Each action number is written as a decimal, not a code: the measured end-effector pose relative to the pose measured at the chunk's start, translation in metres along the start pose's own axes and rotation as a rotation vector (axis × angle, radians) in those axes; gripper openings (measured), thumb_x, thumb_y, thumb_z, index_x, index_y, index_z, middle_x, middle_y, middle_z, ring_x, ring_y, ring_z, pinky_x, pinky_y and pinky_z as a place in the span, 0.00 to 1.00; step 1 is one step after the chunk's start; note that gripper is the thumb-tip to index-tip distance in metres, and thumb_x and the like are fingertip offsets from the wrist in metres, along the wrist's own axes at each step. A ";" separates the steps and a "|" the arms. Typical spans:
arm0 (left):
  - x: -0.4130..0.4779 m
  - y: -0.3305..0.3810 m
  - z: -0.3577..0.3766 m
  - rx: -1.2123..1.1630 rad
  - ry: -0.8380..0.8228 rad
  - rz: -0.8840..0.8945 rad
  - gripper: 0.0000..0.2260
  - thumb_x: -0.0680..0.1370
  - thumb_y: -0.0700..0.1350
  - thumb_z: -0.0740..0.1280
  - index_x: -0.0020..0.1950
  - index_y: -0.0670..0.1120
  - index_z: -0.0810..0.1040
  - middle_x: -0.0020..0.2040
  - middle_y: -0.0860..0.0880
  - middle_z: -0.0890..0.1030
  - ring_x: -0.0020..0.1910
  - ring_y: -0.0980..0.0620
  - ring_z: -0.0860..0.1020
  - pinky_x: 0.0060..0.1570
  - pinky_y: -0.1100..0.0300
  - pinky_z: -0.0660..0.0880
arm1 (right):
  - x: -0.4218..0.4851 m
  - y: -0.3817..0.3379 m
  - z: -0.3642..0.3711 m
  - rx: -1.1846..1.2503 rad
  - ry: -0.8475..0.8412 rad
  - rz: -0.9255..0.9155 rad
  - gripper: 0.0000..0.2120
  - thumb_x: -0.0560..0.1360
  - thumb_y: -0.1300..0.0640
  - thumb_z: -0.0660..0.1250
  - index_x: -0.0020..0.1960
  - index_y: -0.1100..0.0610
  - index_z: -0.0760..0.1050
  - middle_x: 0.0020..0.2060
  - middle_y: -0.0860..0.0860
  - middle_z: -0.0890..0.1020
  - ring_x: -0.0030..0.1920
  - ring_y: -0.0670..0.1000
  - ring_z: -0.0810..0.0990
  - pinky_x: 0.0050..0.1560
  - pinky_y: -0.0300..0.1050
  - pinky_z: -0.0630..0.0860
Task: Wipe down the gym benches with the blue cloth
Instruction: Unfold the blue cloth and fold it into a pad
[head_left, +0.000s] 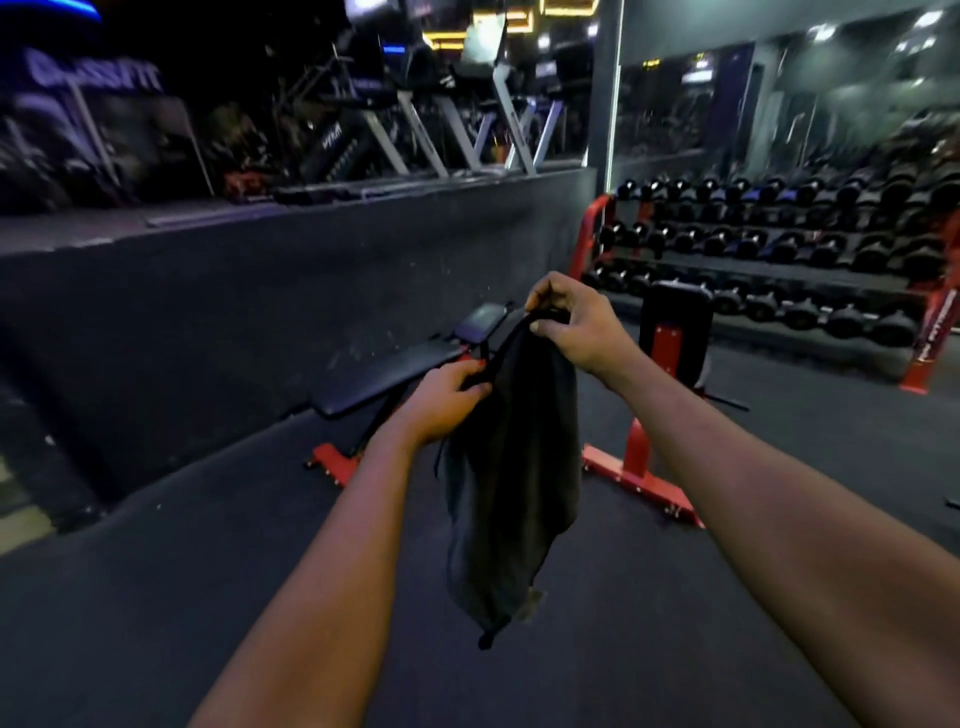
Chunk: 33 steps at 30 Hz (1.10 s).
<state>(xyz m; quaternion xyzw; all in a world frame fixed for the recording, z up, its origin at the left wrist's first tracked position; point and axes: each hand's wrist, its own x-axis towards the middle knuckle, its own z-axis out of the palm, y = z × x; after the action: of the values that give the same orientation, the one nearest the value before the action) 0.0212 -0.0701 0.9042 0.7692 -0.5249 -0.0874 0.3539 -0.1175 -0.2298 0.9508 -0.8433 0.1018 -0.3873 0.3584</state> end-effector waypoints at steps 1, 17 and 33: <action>-0.001 0.004 -0.003 0.018 0.005 -0.004 0.08 0.81 0.44 0.64 0.57 0.45 0.78 0.54 0.48 0.80 0.53 0.53 0.77 0.50 0.61 0.71 | 0.003 -0.002 -0.008 -0.003 0.045 -0.003 0.14 0.68 0.69 0.70 0.44 0.51 0.75 0.40 0.44 0.82 0.44 0.44 0.81 0.54 0.42 0.75; -0.011 0.026 -0.052 0.209 0.464 0.024 0.05 0.79 0.41 0.67 0.44 0.47 0.78 0.39 0.50 0.80 0.38 0.55 0.77 0.34 0.69 0.66 | -0.005 -0.013 -0.095 -0.107 0.796 0.411 0.07 0.76 0.62 0.67 0.48 0.51 0.81 0.47 0.52 0.84 0.49 0.54 0.82 0.44 0.41 0.72; -0.019 0.046 -0.072 0.098 0.831 -0.451 0.11 0.81 0.46 0.64 0.49 0.39 0.78 0.47 0.40 0.79 0.48 0.39 0.79 0.43 0.52 0.75 | -0.012 -0.022 -0.070 -0.147 0.586 0.828 0.18 0.74 0.58 0.67 0.62 0.62 0.74 0.60 0.62 0.79 0.61 0.63 0.78 0.59 0.52 0.76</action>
<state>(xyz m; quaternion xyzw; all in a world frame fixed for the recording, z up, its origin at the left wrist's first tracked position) 0.0149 -0.0299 0.9813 0.8496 -0.1621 0.1780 0.4693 -0.1786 -0.2456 0.9899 -0.6110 0.5506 -0.4249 0.3782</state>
